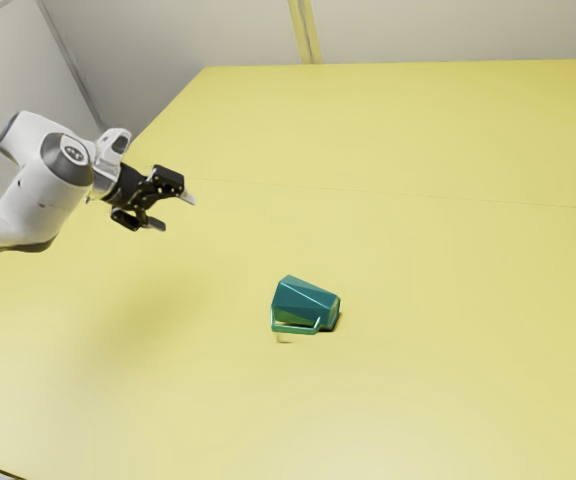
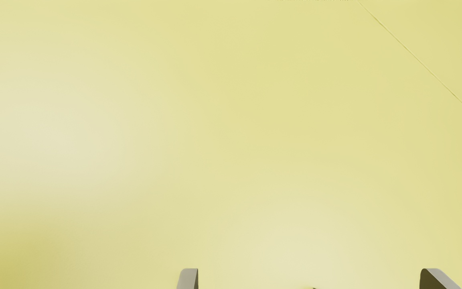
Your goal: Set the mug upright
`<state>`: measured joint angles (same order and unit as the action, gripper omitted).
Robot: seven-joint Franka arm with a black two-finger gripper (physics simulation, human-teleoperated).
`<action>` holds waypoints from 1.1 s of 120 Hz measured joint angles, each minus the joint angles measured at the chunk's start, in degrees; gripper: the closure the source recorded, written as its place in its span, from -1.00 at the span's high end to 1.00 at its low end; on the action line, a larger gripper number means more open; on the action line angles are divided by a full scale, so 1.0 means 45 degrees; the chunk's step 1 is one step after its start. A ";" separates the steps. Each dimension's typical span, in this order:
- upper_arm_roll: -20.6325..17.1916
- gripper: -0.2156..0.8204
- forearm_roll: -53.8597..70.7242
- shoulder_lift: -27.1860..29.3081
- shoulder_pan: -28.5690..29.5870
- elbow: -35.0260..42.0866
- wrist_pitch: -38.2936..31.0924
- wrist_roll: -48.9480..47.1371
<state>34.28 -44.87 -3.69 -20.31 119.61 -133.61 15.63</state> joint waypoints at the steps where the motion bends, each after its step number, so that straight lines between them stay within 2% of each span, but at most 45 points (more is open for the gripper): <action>1: 0.0000 0.58 -0.0136 -0.0039 -0.0066 0.0004 -0.0058 0.0071; 17: -0.0031 0.58 -0.1510 -0.0464 -0.1222 0.0044 -0.0842 0.1083; 47: -0.0143 0.58 -0.2103 -0.0002 -0.1581 0.1779 -0.1495 0.2917; 64: -0.0162 0.58 -0.2137 -0.0115 -0.1777 0.1927 -0.1714 0.3734; 81: -0.0252 0.58 -0.2464 -0.0903 -0.2332 0.1607 -0.1904 0.4391; 105: -0.1047 0.58 -0.3801 -0.1401 -0.2813 0.1501 -0.2475 0.5092; 132: -0.1379 0.58 -0.4656 -0.1273 -0.2882 0.1910 -0.2829 0.5633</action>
<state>28.08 -65.82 -9.42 -33.27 128.21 -146.34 40.98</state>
